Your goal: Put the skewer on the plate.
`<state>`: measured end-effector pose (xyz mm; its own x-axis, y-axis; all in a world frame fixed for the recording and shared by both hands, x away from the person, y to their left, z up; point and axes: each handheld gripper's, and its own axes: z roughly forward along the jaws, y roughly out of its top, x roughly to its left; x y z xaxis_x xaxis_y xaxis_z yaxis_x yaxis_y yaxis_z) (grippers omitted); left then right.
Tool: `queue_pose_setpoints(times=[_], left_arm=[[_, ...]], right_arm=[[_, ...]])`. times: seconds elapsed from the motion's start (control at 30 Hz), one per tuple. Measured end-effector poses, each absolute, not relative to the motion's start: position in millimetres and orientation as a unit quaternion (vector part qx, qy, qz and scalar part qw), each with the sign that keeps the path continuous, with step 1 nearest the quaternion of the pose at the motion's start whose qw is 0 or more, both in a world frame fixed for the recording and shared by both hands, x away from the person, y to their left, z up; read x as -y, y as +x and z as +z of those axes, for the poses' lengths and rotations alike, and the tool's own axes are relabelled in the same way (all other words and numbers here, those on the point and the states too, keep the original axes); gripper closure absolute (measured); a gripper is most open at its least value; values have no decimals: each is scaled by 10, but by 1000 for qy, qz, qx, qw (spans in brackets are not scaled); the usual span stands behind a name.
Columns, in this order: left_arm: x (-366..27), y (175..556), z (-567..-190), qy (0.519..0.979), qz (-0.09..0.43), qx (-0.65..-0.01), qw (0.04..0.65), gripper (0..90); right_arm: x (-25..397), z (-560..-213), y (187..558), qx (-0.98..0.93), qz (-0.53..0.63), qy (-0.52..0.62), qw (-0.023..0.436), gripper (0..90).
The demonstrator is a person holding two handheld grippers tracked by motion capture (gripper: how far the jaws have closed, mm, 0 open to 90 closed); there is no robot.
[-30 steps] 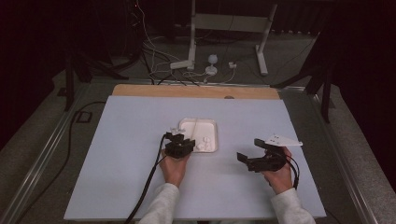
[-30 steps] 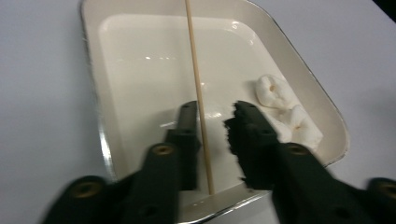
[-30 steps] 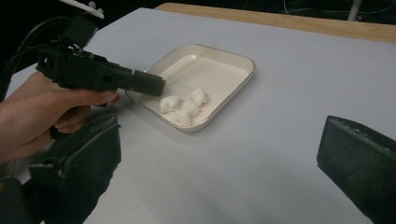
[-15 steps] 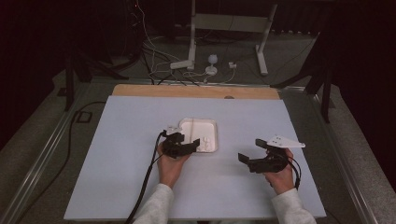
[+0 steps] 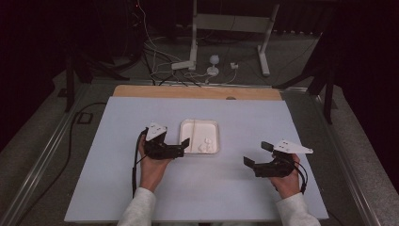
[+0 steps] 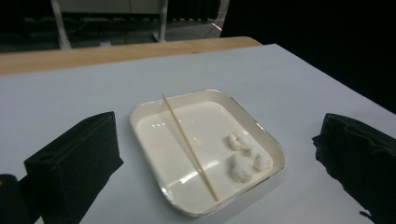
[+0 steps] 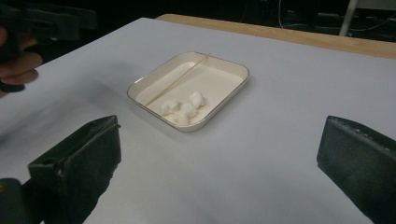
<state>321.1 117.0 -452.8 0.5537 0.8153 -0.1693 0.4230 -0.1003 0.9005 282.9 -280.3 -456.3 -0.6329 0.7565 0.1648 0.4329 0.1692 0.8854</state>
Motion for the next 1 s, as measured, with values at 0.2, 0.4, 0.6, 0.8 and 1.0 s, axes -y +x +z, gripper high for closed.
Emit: queue_pose_setpoints(times=[0.2, 0.4, 0.6, 0.8, 1.0], left_arm=[[-1382, 3079, -4446, 723, 215, -407, 515, 6], [-1630, 2958, -4421, 722, 236, -398, 514, 7], [-1907, 2821, -4487, 711, 263, -399, 516, 7], [-2143, 2681, -4560, 694, 286, -404, 523, 7], [-2308, 2567, -4625, 687, 290, -420, 518, 7]], right_arm=[[2866, -4592, 2782, -743, 511, 400, 162, 0], [2882, -4608, 2741, -743, 510, 396, 174, 0], [2945, -4613, 2701, -734, 520, 396, 184, 0], [3013, -4644, 2671, -726, 525, 400, 195, 0], [3074, -4659, 2657, -723, 523, 403, 206, 0]])
